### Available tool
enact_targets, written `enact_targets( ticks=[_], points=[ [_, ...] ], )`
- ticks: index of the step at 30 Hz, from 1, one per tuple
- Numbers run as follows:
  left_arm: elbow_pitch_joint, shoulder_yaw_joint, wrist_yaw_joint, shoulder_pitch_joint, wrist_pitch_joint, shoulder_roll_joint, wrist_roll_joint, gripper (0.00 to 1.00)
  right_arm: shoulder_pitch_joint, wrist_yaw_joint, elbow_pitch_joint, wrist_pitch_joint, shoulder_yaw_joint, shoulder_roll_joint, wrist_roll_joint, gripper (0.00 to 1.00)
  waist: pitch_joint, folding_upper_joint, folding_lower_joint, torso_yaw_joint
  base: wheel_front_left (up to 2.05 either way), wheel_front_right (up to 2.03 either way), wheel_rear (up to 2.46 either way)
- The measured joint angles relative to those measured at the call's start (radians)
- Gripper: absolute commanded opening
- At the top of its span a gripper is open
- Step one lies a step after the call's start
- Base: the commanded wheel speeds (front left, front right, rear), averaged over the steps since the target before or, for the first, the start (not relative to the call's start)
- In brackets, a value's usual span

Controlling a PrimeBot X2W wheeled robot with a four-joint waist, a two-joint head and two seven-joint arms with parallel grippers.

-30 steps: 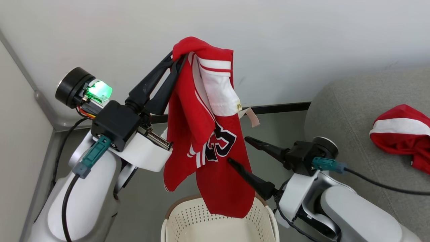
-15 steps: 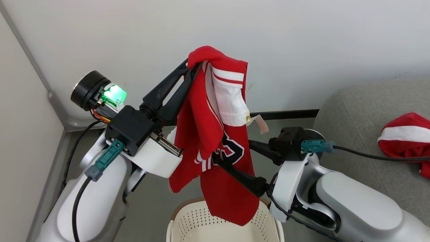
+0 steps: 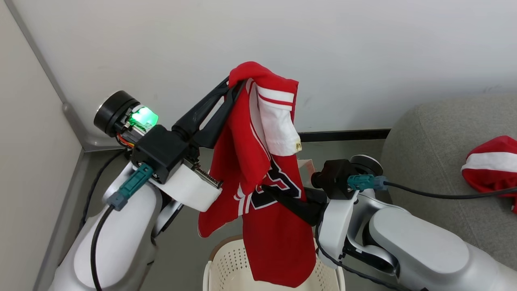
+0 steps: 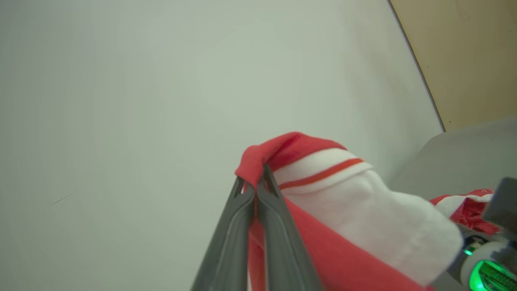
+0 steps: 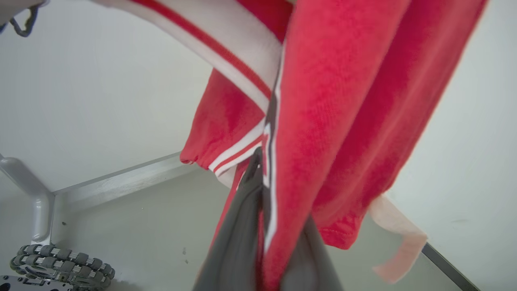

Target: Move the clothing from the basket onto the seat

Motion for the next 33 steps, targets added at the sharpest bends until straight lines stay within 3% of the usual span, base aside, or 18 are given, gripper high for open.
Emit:
enact_targets(
  ticks=[9,23,24,26,27,28,33],
  points=[
    [0.096,0.058,0.006,0.043,0.000,0.022,-0.039,0.00,0.002,0.000,0.026,-0.072,-0.027,-0.027,0.039,0.00,0.006,0.0000,0.0000,-0.016,0.00,0.00,0.00],
    [0.208,0.091,0.011,0.174,0.000,0.019,-0.112,0.00,0.067,0.000,0.032,-0.215,-0.227,-0.111,0.149,0.00,0.008,0.0000,0.0000,-0.073,0.00,0.00,0.00],
    [0.207,0.091,0.011,0.179,0.000,0.012,-0.116,0.03,0.069,0.000,0.035,-0.226,-0.245,-0.113,0.154,0.00,0.008,0.0000,0.0000,-0.078,0.00,0.00,0.00],
    [0.204,0.091,0.010,0.185,0.000,0.000,-0.125,0.38,0.069,0.001,0.044,-0.246,-0.282,-0.115,0.163,0.00,0.008,0.0000,-0.0001,-0.086,0.00,0.00,0.00],
    [0.199,0.091,0.010,0.185,0.000,-0.007,-0.130,0.71,0.069,0.003,0.047,-0.253,-0.298,-0.116,0.166,0.00,0.008,0.0000,0.0000,-0.090,0.00,0.00,0.00],
    [0.193,0.091,0.010,0.185,0.000,-0.015,-0.131,0.97,0.069,0.007,0.051,-0.258,-0.313,-0.116,0.166,0.00,0.009,0.0000,0.0000,-0.094,0.00,0.00,0.00],
    [0.182,0.094,0.010,0.194,0.000,-0.027,-0.146,1.00,0.070,0.007,0.081,-0.270,-0.390,-0.131,0.167,0.00,0.011,0.0000,0.0000,-0.110,0.00,0.00,0.00]
  ],
)
